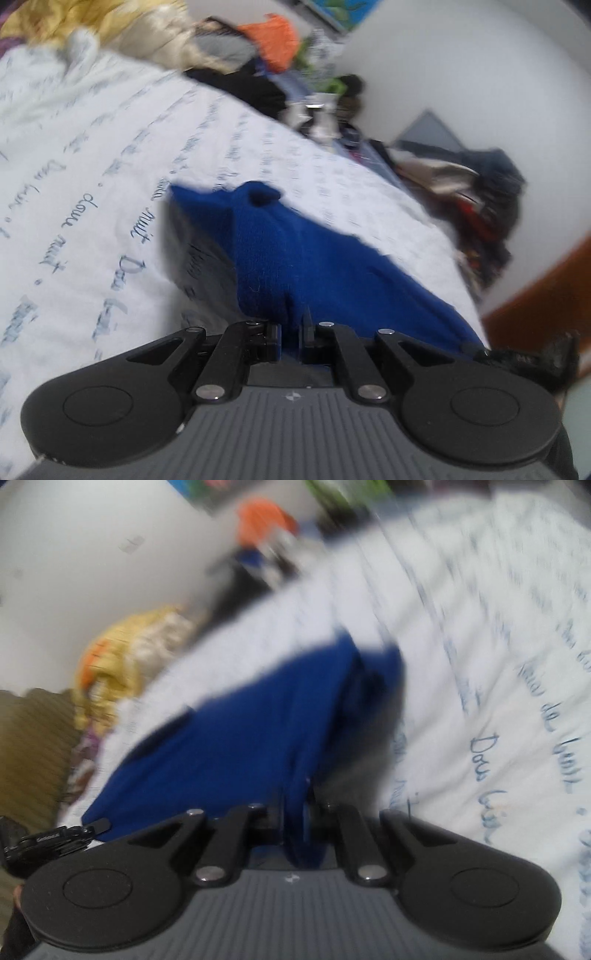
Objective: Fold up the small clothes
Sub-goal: 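Lift the hem with both tools and fold it toward the collar, then lay the hem onto the collar and open both tools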
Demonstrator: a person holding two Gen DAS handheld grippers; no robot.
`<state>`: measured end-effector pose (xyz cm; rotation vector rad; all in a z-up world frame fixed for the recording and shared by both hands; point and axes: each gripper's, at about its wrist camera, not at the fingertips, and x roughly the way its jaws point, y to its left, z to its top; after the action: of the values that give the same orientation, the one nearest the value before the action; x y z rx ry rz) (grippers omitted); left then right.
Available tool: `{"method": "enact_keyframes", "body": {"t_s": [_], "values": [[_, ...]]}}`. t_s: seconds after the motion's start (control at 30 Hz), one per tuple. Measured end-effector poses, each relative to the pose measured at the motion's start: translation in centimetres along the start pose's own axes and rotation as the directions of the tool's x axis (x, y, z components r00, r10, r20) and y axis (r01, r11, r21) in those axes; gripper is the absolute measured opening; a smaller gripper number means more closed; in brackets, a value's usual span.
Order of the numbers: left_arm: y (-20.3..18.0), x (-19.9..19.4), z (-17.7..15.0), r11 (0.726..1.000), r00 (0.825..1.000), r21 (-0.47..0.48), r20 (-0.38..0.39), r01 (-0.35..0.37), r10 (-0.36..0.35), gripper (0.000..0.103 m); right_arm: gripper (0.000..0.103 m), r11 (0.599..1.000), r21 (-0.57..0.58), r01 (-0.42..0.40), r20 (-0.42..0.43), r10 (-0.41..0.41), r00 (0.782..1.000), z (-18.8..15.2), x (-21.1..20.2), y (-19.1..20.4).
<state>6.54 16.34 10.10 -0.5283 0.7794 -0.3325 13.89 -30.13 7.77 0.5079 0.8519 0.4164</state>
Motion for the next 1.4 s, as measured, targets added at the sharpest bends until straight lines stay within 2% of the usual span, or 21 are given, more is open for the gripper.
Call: {"method": "enact_keyframes", "body": {"t_s": [0.1, 0.23, 0.33, 0.37, 0.4, 0.47, 0.53, 0.6, 0.67, 0.73, 0.77, 0.8, 0.9, 0.97, 1.03, 1.13, 1.17, 1.23, 1.3, 1.33, 1.4], "values": [[-0.1, -4.1, -4.1, 0.999, 0.999, 0.03, -0.04, 0.03, -0.028, 0.009, 0.008, 0.998, -0.043, -0.039, -0.006, 0.039, 0.999, -3.1, -4.7, 0.3], [3.4, -4.9, -11.0, 0.995, 0.984, 0.022, -0.141, -0.102, 0.104, 0.013, 0.014, 1.0, -0.027, -0.012, -0.085, 0.01, 0.996, -9.9, -7.5, -1.2], [4.1, -5.6, -10.3, 0.978, 0.976, 0.035, -0.068, -0.205, 0.207, 0.027, 0.041, 0.994, -0.029, 0.105, -0.126, -0.107, 0.986, -12.7, -6.9, -2.1], [3.2, -5.9, -9.0, 0.974, 0.976, 0.065, 0.001, -0.217, 0.218, 0.046, 0.05, 0.989, -0.029, 0.145, -0.11, -0.148, 0.983, -12.2, -6.8, -2.3], [2.0, -5.8, -7.6, 0.968, 0.973, 0.103, 0.07, -0.227, 0.221, 0.075, 0.051, 0.986, -0.024, 0.163, -0.069, -0.164, 0.984, -11.1, -7.0, -2.3], [-1.0, -4.6, -5.2, 0.944, 0.956, 0.217, 0.213, -0.248, 0.202, 0.101, 0.051, 0.994, -0.012, 0.113, 0.055, -0.112, 0.992, -8.0, -7.1, -2.0], [-3.4, -1.1, -3.3, 0.904, 0.945, 0.323, 0.26, -0.278, 0.197, 0.095, 0.051, 0.998, -0.04, 0.057, 0.13, -0.051, 0.99, -4.7, -5.6, -1.4], [-4.3, 4.7, -1.6, 0.887, 0.957, 0.365, 0.176, -0.282, 0.232, 0.069, 0.051, 0.994, -0.066, 0.081, 0.14, -0.072, 0.988, -1.8, -2.3, -1.1], [-4.0, 10.6, -0.4, 0.867, 0.949, 0.389, 0.074, -0.311, 0.307, 0.051, 0.05, 0.978, -0.112, 0.179, 0.12, -0.165, 0.979, 0.5, 1.9, -1.0], [-3.3, 14.8, 0.4, 0.846, 0.929, 0.408, 0.013, -0.342, 0.369, 0.044, 0.034, 0.954, -0.162, 0.251, 0.085, -0.24, 0.967, 1.6, 6.0, -1.1], [-3.0, 15.9, 0.6, 0.84, 0.928, 0.422, 0.01, -0.34, 0.371, 0.033, 0.02, 0.942, -0.188, 0.276, 0.058, -0.27, 0.961, 1.8, 7.8, -1.2], [-2.9, 16.2, 0.9, 0.839, 0.932, 0.424, 0.032, -0.341, 0.362, 0.011, 0.011, 0.93, -0.22, 0.295, 0.029, -0.296, 0.955, 1.7, 9.4, -1.3], [-1.8, 14.0, 2.2, 0.87, 0.933, 0.336, 0.125, -0.361, 0.339, 0.01, 0.006, 0.925, -0.265, 0.272, 0.073, -0.262, 0.962, 1.3, 9.9, -0.2], [-0.7, 15.2, 1.9, 0.857, 0.914, 0.325, 0.077, -0.4, 0.397, 0.012, 0.006, 0.934, -0.243, 0.262, 0.162, -0.227, 0.96, 1.5, 8.5, -0.5], [-0.4, 15.1, 0.7, 0.844, 0.913, 0.349, 0.131, -0.407, 0.386, 0.012, 0.006, 0.928, -0.217, 0.304, 0.151, -0.276, 0.949, 1.3, 9.5, -1.9], [-1.5, 13.4, 0.2, 0.837, 0.909, 0.353, 0.154, -0.418, 0.388, 0.024, 0.014, 0.93, -0.199, 0.31, 0.185, -0.275, 0.944, -0.3, 9.5, -2.4], [-2.0, 12.2, 0.1, 0.842, 0.91, 0.346, 0.179, -0.413, 0.373, 0.036, 0.023, 0.925, -0.187, 0.331, 0.168, -0.302, 0.938, -0.3, 9.0, -2.0], [-3.4, 10.0, -0.5, 0.866, 0.925, 0.342, 0.241, -0.364, 0.293, 0.052, 0.024, 0.922, -0.145, 0.359, 0.216, -0.324, 0.921, -0.5, 7.1, -1.0], [-5.8, 10.1, -0.8, 0.875, 0.945, 0.374, 0.227, -0.307, 0.235, 0.07, 0.028, 0.942, -0.127, 0.311, 0.309, -0.261, 0.915, -1.4, 4.7, 0.4], [-6.6, 11.0, -1.0, 0.87, 0.952, 0.397, 0.204, -0.292, 0.226, 0.071, 0.029, 0.945, -0.189, 0.266, 0.293, -0.204, 0.934, -2.1, 4.9, 2.0], [-7.2, 14.1, -1.4, 0.839, 0.948, 0.443, 0.159, -0.317, 0.274, 0.071, 0.032, 0.914, -0.266, 0.305, 0.243, -0.243, 0.939, -2.6, 7.1, 3.5]]}}
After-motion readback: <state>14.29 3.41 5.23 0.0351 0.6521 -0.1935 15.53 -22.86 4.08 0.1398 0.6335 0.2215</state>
